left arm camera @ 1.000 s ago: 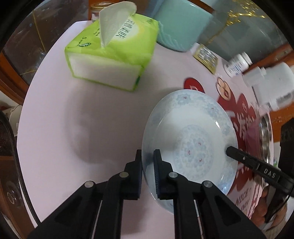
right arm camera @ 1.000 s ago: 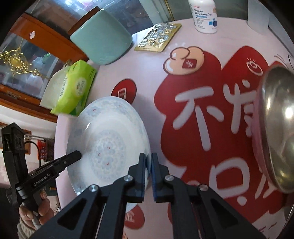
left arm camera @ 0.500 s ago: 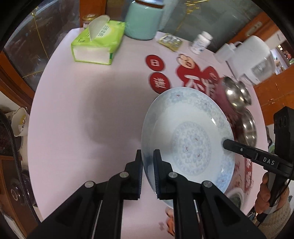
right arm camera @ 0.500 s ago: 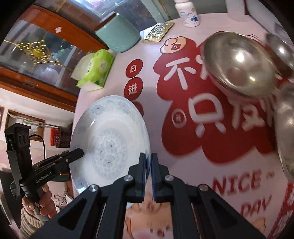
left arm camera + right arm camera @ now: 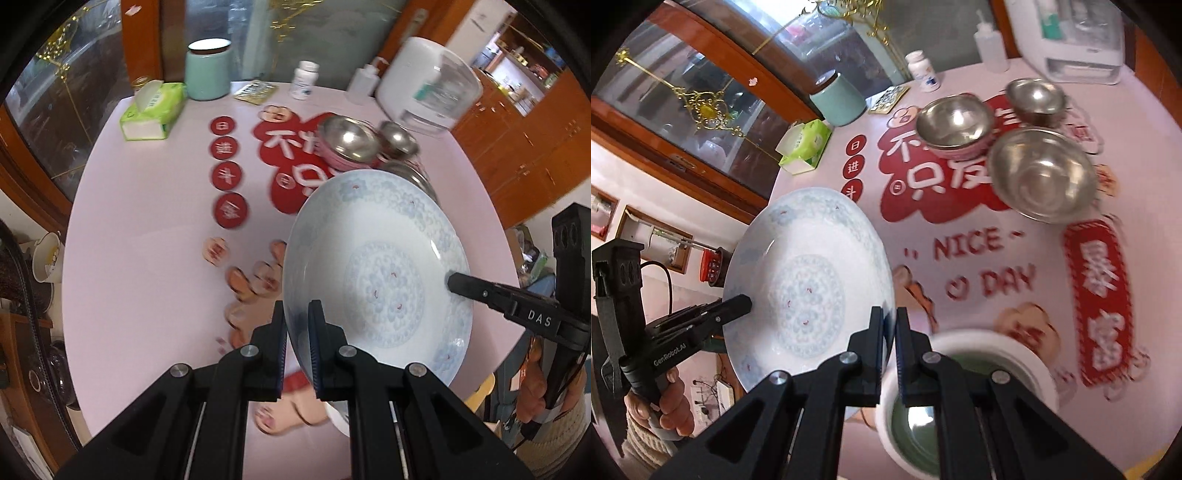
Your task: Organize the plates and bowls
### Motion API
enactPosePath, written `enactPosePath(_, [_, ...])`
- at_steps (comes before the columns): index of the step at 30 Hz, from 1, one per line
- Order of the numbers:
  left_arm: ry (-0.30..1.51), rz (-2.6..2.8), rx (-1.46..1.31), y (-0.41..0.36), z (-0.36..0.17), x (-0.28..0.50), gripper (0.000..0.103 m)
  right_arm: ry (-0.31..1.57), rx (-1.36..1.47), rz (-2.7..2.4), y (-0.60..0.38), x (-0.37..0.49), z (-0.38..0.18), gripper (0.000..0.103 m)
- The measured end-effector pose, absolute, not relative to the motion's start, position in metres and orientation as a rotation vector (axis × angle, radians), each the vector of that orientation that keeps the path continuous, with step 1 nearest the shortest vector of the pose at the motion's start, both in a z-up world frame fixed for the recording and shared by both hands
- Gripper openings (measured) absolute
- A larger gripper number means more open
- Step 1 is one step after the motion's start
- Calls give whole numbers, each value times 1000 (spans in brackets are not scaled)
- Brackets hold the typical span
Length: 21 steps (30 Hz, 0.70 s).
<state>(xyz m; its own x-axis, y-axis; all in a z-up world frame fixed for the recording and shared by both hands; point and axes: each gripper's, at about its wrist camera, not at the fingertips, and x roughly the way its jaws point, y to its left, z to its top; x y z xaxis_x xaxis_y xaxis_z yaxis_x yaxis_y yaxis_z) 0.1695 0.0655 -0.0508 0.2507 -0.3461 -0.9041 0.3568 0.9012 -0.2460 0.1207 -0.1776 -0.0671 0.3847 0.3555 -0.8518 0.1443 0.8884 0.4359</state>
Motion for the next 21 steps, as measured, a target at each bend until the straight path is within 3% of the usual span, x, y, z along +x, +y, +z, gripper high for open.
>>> enactPosePath(5, [1236, -494, 11, 35, -64, 117, 9, 1186, 457, 119, -199, 76, -72, 5])
enactPosePath(11, [1287, -489, -2, 12, -121, 64, 9, 1251, 430, 84, -218, 31, -117, 6])
enactPosePath(21, [1358, -417, 11, -6, -203, 39, 11, 1375, 445, 58, -227, 7, -194, 6])
